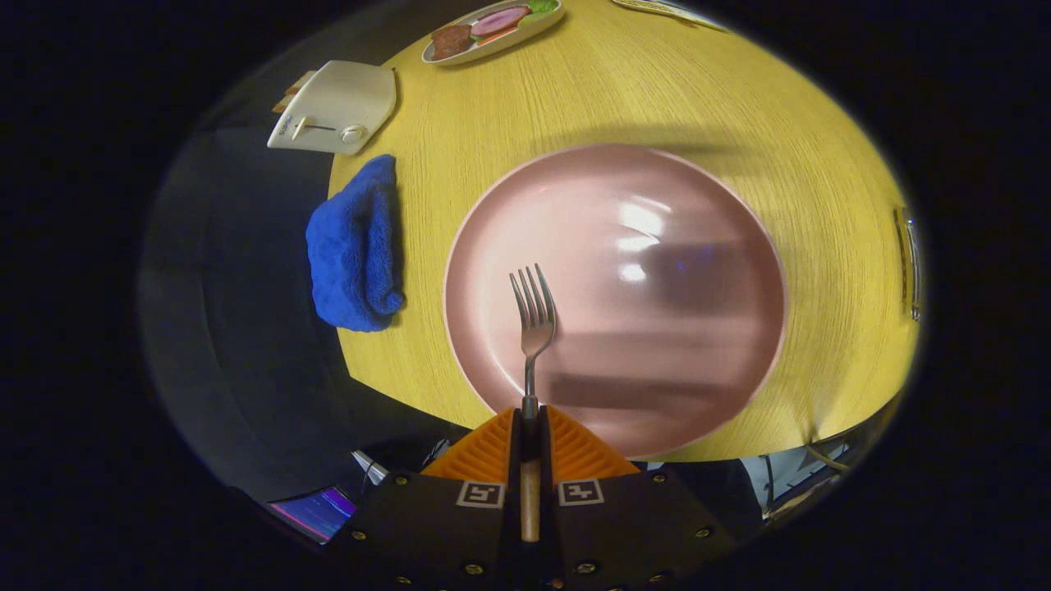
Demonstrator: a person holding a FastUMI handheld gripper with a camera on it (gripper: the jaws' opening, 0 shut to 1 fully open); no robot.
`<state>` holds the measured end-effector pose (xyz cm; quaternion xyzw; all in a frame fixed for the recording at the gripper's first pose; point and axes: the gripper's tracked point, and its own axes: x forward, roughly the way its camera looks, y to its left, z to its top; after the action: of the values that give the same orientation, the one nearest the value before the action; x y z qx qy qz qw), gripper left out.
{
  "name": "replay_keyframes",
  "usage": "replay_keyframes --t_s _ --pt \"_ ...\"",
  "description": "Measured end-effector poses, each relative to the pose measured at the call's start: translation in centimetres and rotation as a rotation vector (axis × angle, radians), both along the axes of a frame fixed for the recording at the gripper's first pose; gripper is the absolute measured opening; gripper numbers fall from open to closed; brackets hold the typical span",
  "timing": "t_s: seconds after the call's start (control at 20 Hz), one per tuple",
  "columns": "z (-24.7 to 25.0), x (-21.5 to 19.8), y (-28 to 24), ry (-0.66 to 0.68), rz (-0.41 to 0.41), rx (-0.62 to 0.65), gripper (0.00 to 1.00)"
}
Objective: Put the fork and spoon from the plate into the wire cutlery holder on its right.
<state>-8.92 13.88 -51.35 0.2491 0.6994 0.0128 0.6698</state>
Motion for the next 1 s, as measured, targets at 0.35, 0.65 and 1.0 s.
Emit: replay_keyframes --t_s 0.35,0.65,1.0 --pt "3.2 0.6 0.0 0.002 -0.136 0.116 0.09" --pt "6.3 1.1 -1.3 -0.038 -0.181 0.157 0.09" --pt "9.7 2.5 -4.3 -0.109 -0.245 0.172 0.09"
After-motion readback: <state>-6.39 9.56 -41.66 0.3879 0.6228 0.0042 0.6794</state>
